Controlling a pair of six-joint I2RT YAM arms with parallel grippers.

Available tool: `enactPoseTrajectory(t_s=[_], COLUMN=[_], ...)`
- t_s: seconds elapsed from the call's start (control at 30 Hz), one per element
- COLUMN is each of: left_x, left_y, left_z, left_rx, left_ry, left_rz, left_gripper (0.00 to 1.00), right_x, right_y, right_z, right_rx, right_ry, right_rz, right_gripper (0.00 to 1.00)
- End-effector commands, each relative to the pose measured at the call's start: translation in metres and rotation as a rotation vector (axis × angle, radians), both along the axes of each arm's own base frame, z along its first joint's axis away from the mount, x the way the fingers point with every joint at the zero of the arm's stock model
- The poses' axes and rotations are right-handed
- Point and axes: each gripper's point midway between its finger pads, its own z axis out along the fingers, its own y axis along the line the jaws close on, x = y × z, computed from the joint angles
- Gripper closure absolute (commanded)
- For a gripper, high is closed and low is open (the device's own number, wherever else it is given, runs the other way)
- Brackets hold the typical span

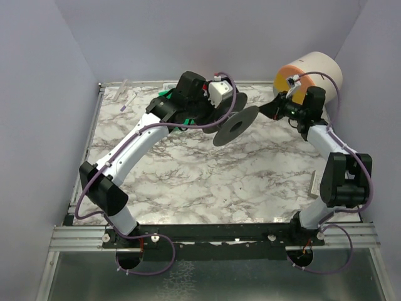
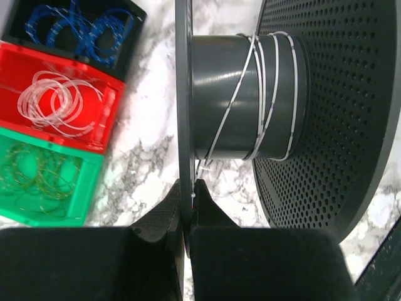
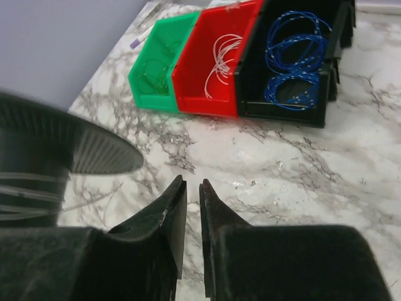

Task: Wrap the cables
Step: Wrap the cable around the cable reel.

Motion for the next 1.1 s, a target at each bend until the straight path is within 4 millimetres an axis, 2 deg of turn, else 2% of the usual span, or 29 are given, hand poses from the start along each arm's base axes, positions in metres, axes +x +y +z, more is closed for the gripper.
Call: enactPoseTrajectory(t_s=[0.0, 0.13, 0.23, 0.33, 0.43, 0.6, 0.67, 0.73, 0.87, 1.0, 1.07], left_x=[0.017, 0.014, 0.009, 0.003, 0.004, 0.001, -0.003, -0.004, -0.002, -0.006, -0.006], left_y=[-0.006, -0.011, -0.016, -0.023, -0.027, -0.035, -0.039, -0.041, -0.041, -0.042, -0.041], left_z=[0.073, 0.111, 0.135, 0.151, 0.162, 0.171, 0.173, 0.173, 0.177, 0.181, 0.184], left_rx=[-0.134, -0.214, -0.28, -0.336, -0.387, -0.44, -0.466, -0.475, -0.487, -0.507, -0.516], left_ry=[-0.146, -0.174, -0.177, -0.166, -0.156, -0.126, -0.096, -0.083, -0.083, -0.071, -0.07], left_rz=[0.051, 0.02, -0.002, -0.025, -0.013, -0.038, -0.049, -0.056, -0.053, -0.067, -0.068], left_gripper=[1.0, 1.0, 1.0, 1.0, 1.0, 1.0, 1.0, 1.0, 1.0, 1.0, 1.0], right_x=[-0.023, -0.032, -0.047, -0.065, -0.085, -0.109, -0.122, -0.13, -0.147, -0.15, -0.151], right_y=[0.012, 0.014, 0.022, 0.027, 0.036, 0.058, 0.075, 0.084, 0.093, 0.098, 0.1], right_z=[-0.007, -0.015, -0.008, 0.001, 0.008, 0.016, 0.017, 0.016, 0.011, 0.007, 0.01], right_rx=[-0.047, -0.032, -0.005, 0.007, 0.029, 0.055, 0.063, 0.073, 0.092, 0.117, 0.159], right_ry=[-0.13, -0.167, -0.236, -0.331, -0.37, -0.381, -0.388, -0.381, -0.361, -0.4, -0.53], right_rz=[0.246, 0.322, 0.416, 0.486, 0.565, 0.687, 0.755, 0.804, 0.92, 0.973, 0.954], right_gripper=[0.76, 0.64, 0.58, 0.48, 0.43, 0.38, 0.36, 0.34, 0.34, 0.33, 0.21])
